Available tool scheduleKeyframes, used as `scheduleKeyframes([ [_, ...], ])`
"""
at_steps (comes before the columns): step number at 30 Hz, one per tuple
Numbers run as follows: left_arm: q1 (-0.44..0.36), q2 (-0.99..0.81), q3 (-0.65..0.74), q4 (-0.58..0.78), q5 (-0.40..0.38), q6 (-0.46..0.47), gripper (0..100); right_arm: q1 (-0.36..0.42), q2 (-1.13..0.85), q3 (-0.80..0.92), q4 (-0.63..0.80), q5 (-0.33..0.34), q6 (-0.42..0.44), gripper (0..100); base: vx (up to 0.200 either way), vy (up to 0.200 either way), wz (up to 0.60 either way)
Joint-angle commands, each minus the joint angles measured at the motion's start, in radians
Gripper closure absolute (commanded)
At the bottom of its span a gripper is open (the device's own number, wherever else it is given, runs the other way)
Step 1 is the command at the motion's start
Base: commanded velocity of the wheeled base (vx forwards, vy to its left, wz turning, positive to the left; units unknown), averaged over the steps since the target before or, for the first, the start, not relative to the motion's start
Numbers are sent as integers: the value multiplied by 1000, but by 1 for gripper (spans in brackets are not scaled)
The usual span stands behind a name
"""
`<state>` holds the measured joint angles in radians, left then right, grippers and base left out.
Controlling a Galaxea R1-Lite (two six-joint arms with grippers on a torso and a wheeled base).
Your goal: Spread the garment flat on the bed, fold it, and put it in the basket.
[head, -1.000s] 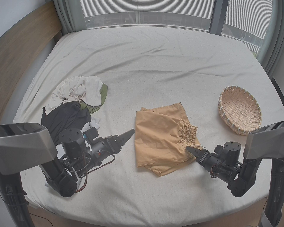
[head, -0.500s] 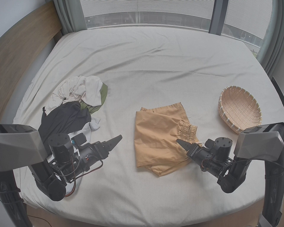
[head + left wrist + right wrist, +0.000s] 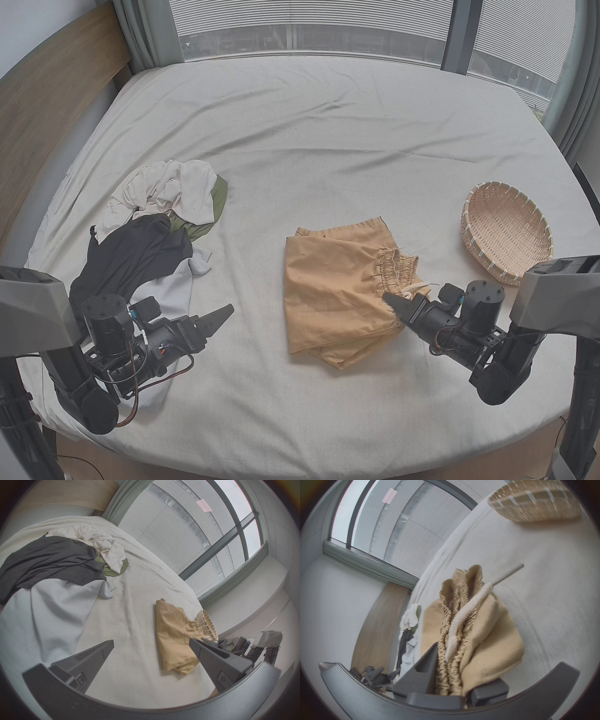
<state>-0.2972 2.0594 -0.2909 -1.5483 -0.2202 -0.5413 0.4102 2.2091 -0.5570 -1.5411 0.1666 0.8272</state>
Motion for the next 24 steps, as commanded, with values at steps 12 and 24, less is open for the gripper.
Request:
scheduleKeyframes([
  [12, 7, -47, 36, -1, 1, 23, 0, 101, -364, 57, 47, 140, -50, 100, 0, 0, 0],
  [24, 6, -47, 32, -1, 1, 23, 0, 88, -436, -34, 188, 140, -165, 100, 0, 0, 0],
])
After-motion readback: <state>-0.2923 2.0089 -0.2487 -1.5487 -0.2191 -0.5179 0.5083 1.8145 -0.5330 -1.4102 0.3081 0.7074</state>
